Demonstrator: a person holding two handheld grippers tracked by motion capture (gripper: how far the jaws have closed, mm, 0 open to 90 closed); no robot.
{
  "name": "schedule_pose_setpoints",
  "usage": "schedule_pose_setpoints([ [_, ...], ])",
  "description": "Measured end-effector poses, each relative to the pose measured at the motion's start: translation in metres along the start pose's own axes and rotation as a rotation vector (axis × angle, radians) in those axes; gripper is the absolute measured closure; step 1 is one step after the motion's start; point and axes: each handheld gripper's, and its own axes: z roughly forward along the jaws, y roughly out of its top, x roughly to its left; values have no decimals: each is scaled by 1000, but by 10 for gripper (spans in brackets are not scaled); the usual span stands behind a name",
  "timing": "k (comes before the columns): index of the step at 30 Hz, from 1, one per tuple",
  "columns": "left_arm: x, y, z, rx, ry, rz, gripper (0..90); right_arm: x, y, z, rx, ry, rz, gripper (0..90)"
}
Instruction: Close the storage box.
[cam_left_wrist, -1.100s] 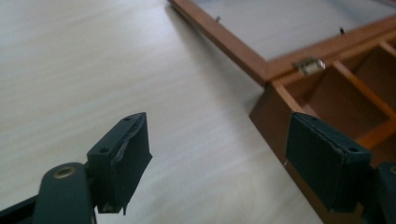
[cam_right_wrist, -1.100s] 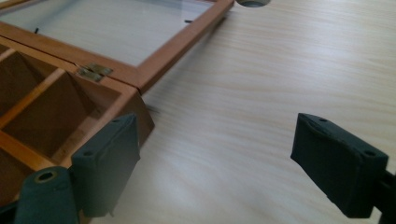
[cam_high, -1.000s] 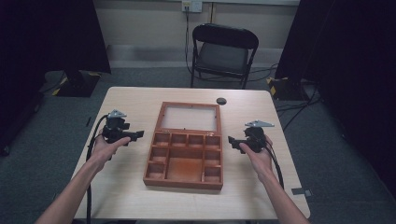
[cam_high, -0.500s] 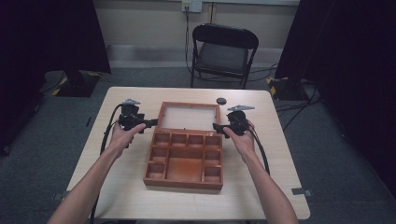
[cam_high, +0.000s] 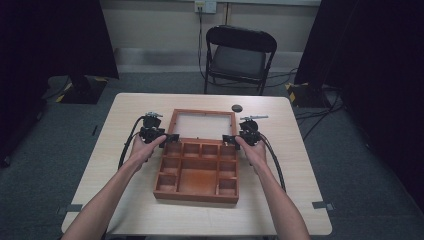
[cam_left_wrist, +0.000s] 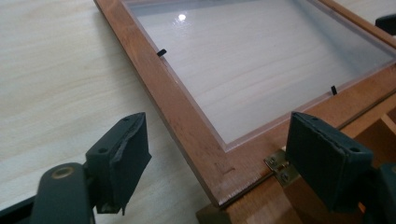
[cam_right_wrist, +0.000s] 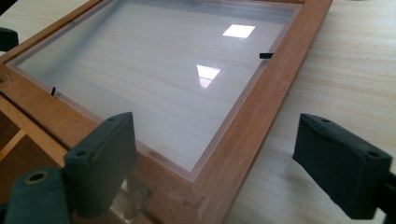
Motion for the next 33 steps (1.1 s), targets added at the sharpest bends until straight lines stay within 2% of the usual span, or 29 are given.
schedule_pose_setpoints([
  [2,0,0,1,0,-9,-14,192,-1,0,1,1,-1,2,95],
  [5,2,1,3,13,-8,-1,166,-4,0,5,14,40,51,95],
  [7,6,0,5,18,-31,-36,148,-7,0,9,14,58,77,74],
  [10,8,0,6,19,-46,-50,136,-7,-2,14,2,52,90,66],
  [11,8,-1,6,19,-50,-60,136,-7,-2,17,3,79,107,66],
  [12,8,-1,6,19,-47,-59,136,-6,-2,23,13,117,145,66],
  [16,8,0,6,16,-50,-51,137,-3,0,27,20,136,140,67],
  [19,12,-2,7,24,-79,-81,137,-5,2,28,41,153,152,78],
  [21,13,-2,8,21,-88,-83,136,-5,3,28,52,155,150,79],
  [23,14,-2,8,20,-89,-80,137,-5,2,28,45,154,152,80],
  [26,17,-3,10,12,-116,-86,133,-5,1,28,34,155,146,81],
  [31,20,-5,10,7,-137,-94,130,-6,1,27,33,159,145,86],
  [32,20,-6,10,-4,-149,-86,143,-6,1,27,29,158,142,108],
  [33,20,-6,10,-9,-154,-90,164,-8,0,25,11,158,158,155],
])
